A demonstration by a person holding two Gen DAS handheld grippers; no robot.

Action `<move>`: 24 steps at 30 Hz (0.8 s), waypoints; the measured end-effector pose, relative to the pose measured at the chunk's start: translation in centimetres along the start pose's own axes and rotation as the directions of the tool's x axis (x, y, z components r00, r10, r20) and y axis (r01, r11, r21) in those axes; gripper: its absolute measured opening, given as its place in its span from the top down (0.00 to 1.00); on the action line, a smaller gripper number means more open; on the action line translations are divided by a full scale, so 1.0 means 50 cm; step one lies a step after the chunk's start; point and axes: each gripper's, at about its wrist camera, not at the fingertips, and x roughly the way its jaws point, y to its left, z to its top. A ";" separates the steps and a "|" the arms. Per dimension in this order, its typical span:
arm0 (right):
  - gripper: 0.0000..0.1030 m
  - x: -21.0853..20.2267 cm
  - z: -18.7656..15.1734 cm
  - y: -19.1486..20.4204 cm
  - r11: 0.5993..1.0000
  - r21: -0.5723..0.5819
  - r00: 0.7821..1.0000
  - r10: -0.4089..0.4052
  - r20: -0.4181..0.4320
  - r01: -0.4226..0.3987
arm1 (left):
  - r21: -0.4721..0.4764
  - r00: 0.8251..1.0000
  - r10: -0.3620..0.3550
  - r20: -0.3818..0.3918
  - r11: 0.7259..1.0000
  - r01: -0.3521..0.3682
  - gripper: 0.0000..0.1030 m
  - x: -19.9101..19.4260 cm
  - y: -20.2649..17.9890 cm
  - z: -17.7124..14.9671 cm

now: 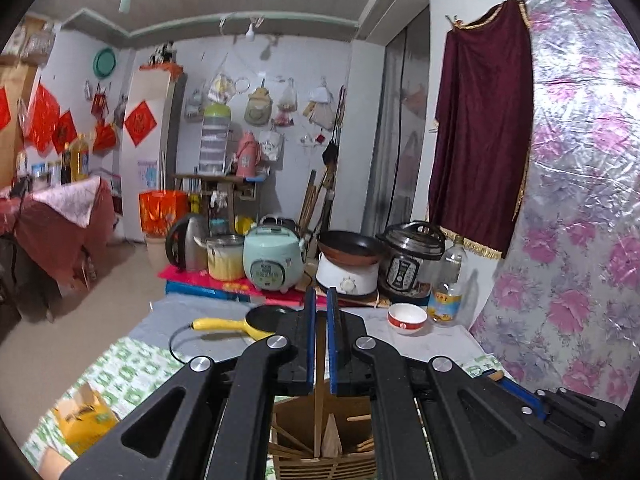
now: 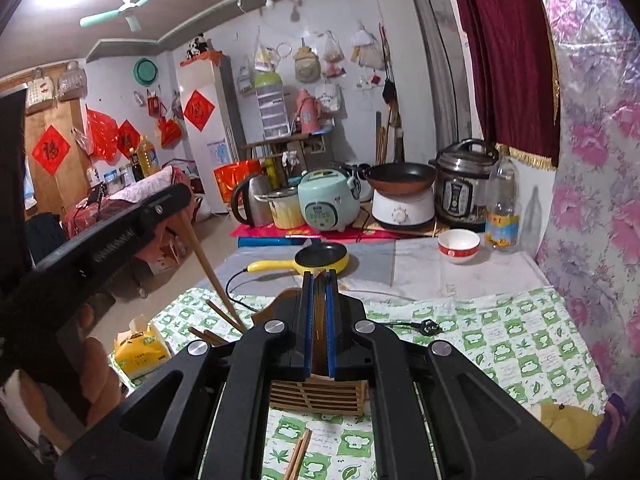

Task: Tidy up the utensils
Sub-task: 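Lower both chopsticks into the wooden holder and open both tools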

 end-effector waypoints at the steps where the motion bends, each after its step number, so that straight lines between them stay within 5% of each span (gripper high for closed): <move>1: 0.94 0.007 -0.002 -0.001 1.000 0.001 1.000 -0.001 -0.008 0.001 | -0.009 1.000 0.002 -0.003 1.000 -0.002 0.95 0.007 0.007 -0.006; 8: 0.94 0.036 -0.012 0.002 1.000 -0.006 0.999 -0.008 -0.040 0.008 | -0.073 1.000 0.007 -0.021 0.997 -0.009 0.94 0.034 0.062 -0.051; 24: 0.94 0.076 -0.029 0.002 1.000 -0.006 0.995 -0.012 -0.104 0.011 | -0.025 0.992 -0.004 -0.124 1.000 0.001 0.94 0.074 0.060 -0.088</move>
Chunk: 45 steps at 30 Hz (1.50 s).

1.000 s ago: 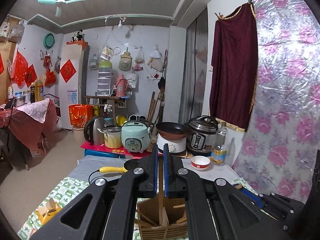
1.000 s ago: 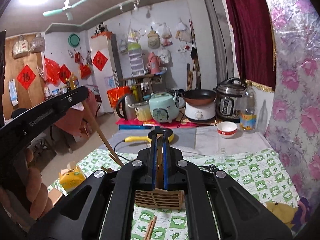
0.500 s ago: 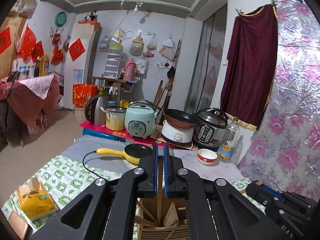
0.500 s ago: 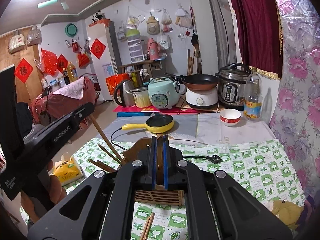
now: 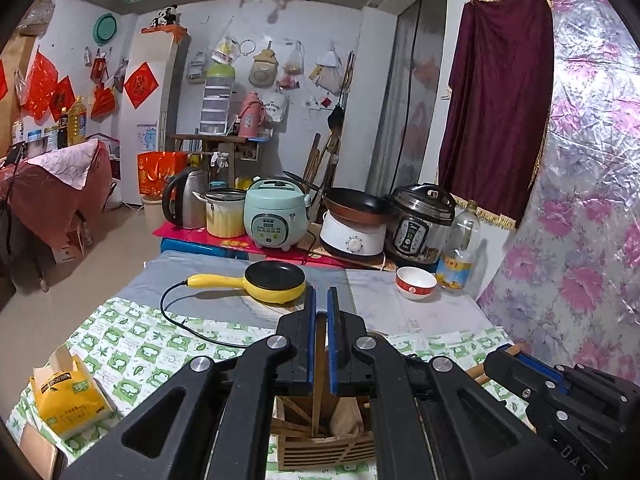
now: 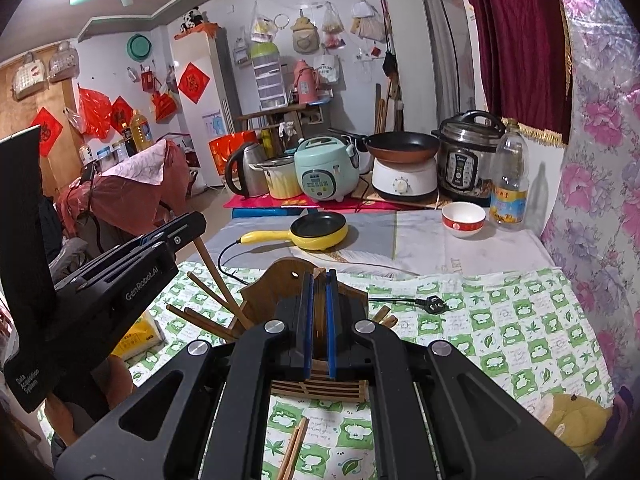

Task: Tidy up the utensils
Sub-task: 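Lower both chopsticks into the wooden holder and open both tools, then move both tools back down to the remaining chopsticks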

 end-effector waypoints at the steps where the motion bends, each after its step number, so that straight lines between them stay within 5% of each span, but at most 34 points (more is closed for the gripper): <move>1: 0.94 0.004 0.000 -0.002 1.000 0.003 1.000 0.000 -0.007 0.000 | 0.003 1.000 0.001 -0.004 1.000 -0.001 0.94 0.001 -0.001 -0.001; 3: 0.94 0.013 -0.001 -0.005 1.000 0.006 1.000 -0.001 -0.017 0.002 | 0.001 1.000 0.002 -0.013 1.000 -0.002 0.92 0.004 0.000 -0.003; 5: 0.93 0.024 -0.003 -0.007 1.000 0.010 0.999 -0.005 -0.035 0.005 | -0.008 1.000 0.010 -0.022 1.000 -0.010 0.69 0.005 0.002 -0.002; 6: 0.91 0.029 -0.005 -0.009 1.000 0.011 0.999 -0.005 -0.044 0.006 | -0.016 1.000 0.015 -0.021 1.000 -0.016 0.40 0.005 0.003 -0.002; 7: 0.89 0.035 -0.006 -0.014 1.000 0.019 0.999 -0.011 -0.052 0.012 | -0.036 1.000 0.022 -0.006 0.999 -0.022 0.27 -0.001 0.008 -0.002; 11: 0.89 0.031 -0.004 -0.025 0.999 0.041 0.999 -0.022 -0.042 0.024 | -0.032 1.000 0.016 0.016 0.999 -0.016 0.23 -0.018 0.011 0.003; 15: 0.85 0.012 0.001 -0.027 0.998 0.050 1.000 -0.025 -0.011 0.025 | -0.031 0.998 0.036 0.059 0.999 -0.034 0.06 -0.040 0.010 0.006; 37: 0.51 -0.112 -0.030 0.006 0.999 0.025 0.995 -0.030 0.097 0.028 | -0.020 0.991 0.131 0.041 0.991 -0.130 0.05 -0.130 0.042 -0.037; 42: 0.31 -0.134 -0.115 -0.005 0.997 -0.012 0.988 -0.073 0.136 0.075 | 0.061 0.984 0.178 0.023 0.982 -0.179 0.05 -0.145 0.054 -0.134; 45: 0.30 -0.096 -0.190 -0.023 0.991 -0.036 0.989 -0.125 0.084 0.129 | 0.098 0.976 0.215 -0.043 0.973 -0.210 0.05 -0.126 0.071 -0.200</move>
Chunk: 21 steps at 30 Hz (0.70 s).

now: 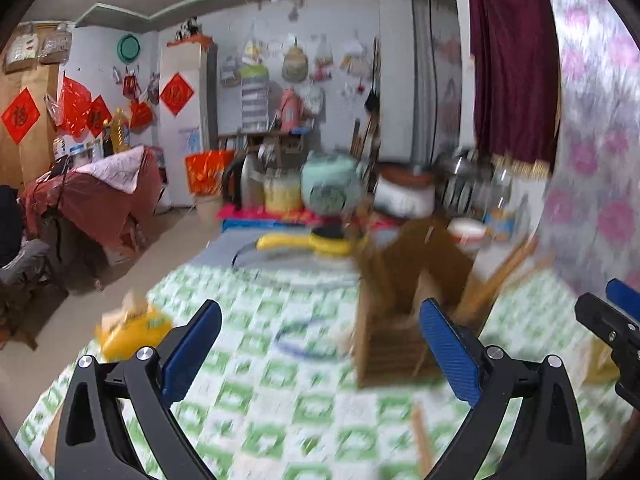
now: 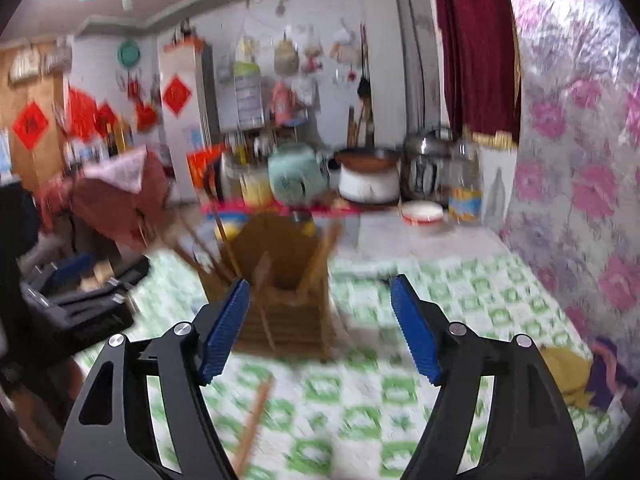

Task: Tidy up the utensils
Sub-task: 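Move both tools back down to the remaining chopsticks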

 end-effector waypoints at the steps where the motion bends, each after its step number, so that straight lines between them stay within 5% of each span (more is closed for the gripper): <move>1: 0.30 0.019 -0.024 -0.005 1.000 -0.010 0.999 -0.017 -0.043 0.016 | 0.004 1.000 0.013 -0.026 1.000 -0.013 0.05 0.009 0.004 -0.020; 8: 0.24 0.076 -0.101 -0.024 1.000 -0.004 0.979 -0.006 -0.204 0.006 | 0.036 0.978 0.016 -0.209 0.999 -0.009 0.06 0.048 0.026 -0.129; 21: 0.19 0.095 -0.157 0.006 0.997 -0.082 0.956 -0.009 -0.293 -0.016 | 0.153 0.981 0.030 -0.190 0.988 0.000 0.05 0.018 0.004 -0.158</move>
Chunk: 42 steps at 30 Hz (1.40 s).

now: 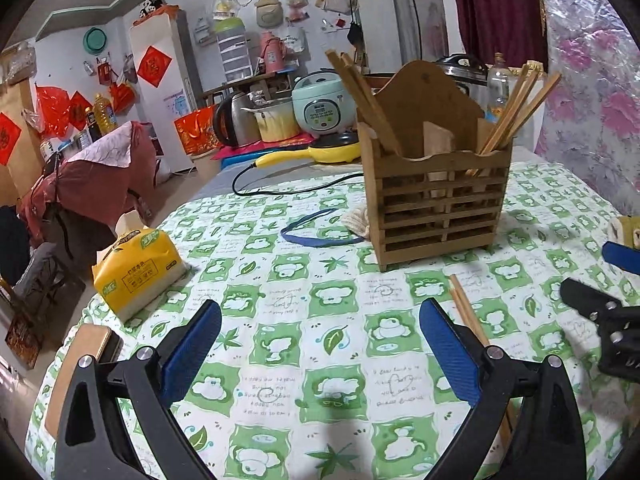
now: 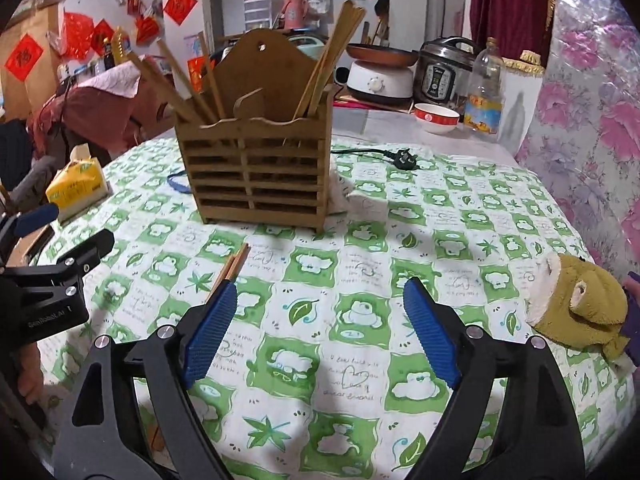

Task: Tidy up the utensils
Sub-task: 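Move both tools back down to the remaining chopsticks, then position the open left tool over one chopstick while the right tool aligns over another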

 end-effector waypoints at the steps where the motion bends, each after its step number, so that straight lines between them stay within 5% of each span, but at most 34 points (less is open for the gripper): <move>1: 0.18 0.000 0.000 0.002 1.000 -0.005 1.000 0.001 0.000 -0.001 | 0.004 1.000 -0.002 0.002 1.000 0.002 0.05 -0.002 -0.001 0.000; 18: 0.16 0.005 -0.011 0.028 0.999 -0.053 1.000 0.002 -0.019 -0.003 | 0.030 1.000 0.027 -0.010 0.999 -0.026 0.05 0.003 -0.004 -0.006; 42: 0.15 0.050 -0.055 0.097 0.978 -0.200 0.986 0.026 -0.166 -0.059 | -0.025 0.998 0.023 -0.059 0.999 -0.024 0.05 0.023 0.031 -0.008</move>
